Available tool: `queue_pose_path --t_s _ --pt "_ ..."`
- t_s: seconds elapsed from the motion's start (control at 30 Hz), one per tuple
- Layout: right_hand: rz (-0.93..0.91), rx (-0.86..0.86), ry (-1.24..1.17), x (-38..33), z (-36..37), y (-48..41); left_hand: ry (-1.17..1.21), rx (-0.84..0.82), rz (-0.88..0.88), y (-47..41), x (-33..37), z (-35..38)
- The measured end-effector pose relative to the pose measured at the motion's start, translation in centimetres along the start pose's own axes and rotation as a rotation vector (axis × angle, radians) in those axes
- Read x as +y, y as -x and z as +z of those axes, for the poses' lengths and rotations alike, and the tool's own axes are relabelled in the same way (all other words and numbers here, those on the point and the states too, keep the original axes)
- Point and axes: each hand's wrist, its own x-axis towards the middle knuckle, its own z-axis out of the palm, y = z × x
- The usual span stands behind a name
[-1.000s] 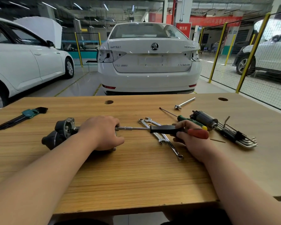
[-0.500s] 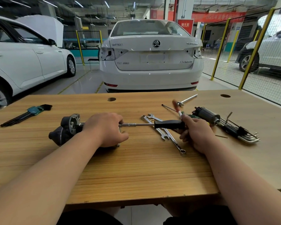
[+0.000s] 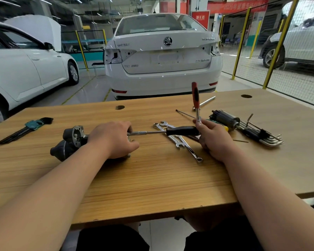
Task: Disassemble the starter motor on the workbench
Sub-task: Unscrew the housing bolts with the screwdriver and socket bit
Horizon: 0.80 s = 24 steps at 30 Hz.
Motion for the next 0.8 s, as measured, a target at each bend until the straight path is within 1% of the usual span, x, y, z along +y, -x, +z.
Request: queue_pose_path --t_s 0.13,0.23,0.33,0.43,0.63,0.73,0.8 --pt "-0.088 -0.024 0.059 0.21 -0.34 0.25 -0.021 -0.022 0.006 -0.10 0.07 -0.08" --pt "-0.146 -0.043 0.074 0.13 -0.53 0.62 -0.059 -0.068 0.020 -0.40 0.14 -0.31" --pt "-0.090 -0.063 -0.036 0.14 -0.59 0.61 -0.077 -0.083 0.031 -0.49 0.20 -0.41" --pt "-0.047 -0.041 -0.133 0.05 -0.59 0.52 -0.061 -0.074 0.035 -0.32 0.11 -0.32" --pt "-0.063 0.025 -0.056 -0.09 -0.56 0.50 -0.064 -0.029 0.031 -0.33 0.17 -0.16" --pt "0.019 0.095 0.063 -0.29 -0.21 0.17 -0.054 -0.027 0.045 -0.12 0.16 -0.18" --pt "0.073 0.134 0.090 -0.39 0.01 -0.07 -0.040 -0.020 0.065 0.08 0.18 -0.21"
